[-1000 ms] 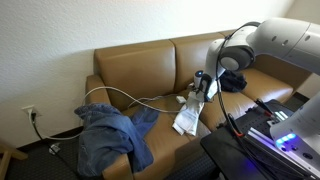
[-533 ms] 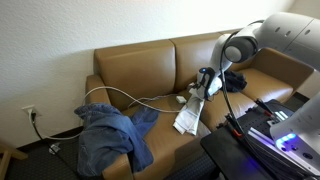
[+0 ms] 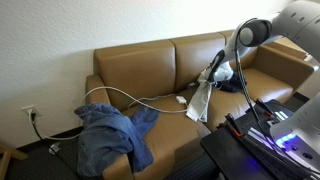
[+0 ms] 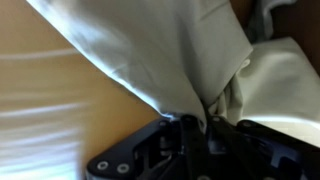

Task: Shift the white cloth on the seat to the right, overlapping it with the black one, and then also incorporate the denim and jacket, overlapping them too

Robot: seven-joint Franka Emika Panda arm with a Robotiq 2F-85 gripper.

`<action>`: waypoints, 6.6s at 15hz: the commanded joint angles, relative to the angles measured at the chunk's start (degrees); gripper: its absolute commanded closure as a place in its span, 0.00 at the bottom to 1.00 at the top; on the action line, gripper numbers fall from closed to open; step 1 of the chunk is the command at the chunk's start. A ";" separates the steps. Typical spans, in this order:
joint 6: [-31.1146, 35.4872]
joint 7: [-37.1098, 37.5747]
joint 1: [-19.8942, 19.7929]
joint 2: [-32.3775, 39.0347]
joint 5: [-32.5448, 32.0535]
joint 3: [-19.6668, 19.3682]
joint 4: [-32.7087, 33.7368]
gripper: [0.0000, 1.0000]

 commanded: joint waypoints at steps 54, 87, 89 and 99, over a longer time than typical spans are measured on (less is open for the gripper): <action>-6.73 -51.52 -9.14 -18.05 7.51 16.67 -6.22 0.00; -4.87 -79.09 -1.10 -14.07 -17.43 55.64 -18.42 0.00; -7.95 -81.79 -2.80 -10.79 -18.65 57.33 -16.59 0.00; -23.76 -102.82 -1.87 2.84 -25.95 68.56 -9.40 0.00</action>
